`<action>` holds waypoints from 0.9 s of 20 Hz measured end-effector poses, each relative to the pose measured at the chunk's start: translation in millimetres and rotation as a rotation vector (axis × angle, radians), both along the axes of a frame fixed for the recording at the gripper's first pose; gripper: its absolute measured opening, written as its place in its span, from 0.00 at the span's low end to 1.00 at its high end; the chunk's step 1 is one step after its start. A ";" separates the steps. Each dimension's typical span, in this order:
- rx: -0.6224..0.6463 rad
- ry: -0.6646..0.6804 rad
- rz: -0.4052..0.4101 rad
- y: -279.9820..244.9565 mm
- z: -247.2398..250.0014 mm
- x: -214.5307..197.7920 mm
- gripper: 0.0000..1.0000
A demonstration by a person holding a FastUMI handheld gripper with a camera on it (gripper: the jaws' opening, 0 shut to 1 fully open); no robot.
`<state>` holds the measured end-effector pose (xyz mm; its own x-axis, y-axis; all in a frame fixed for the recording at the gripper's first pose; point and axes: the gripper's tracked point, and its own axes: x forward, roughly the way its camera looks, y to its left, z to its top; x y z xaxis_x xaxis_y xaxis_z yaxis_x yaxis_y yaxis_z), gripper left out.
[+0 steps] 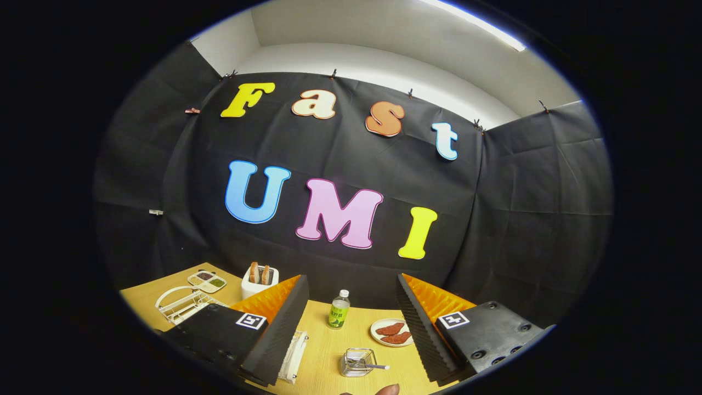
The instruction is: Take the plate from the dish rack, then take the spoon from the basket and place it into the plate.
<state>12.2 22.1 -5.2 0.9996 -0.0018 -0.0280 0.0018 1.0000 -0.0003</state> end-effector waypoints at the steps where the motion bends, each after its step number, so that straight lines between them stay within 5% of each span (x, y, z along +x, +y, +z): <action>1: 0.000 0.001 -0.001 0.7 0.6 -0.5 0.97; 9: 0.032 0.075 0.085 35.6 -12.4 1.9 0.97; 14: 0.069 0.302 0.211 81.9 -58.3 15.6 0.97; 18: 0.108 0.488 0.219 110.1 -99.5 37.9 0.98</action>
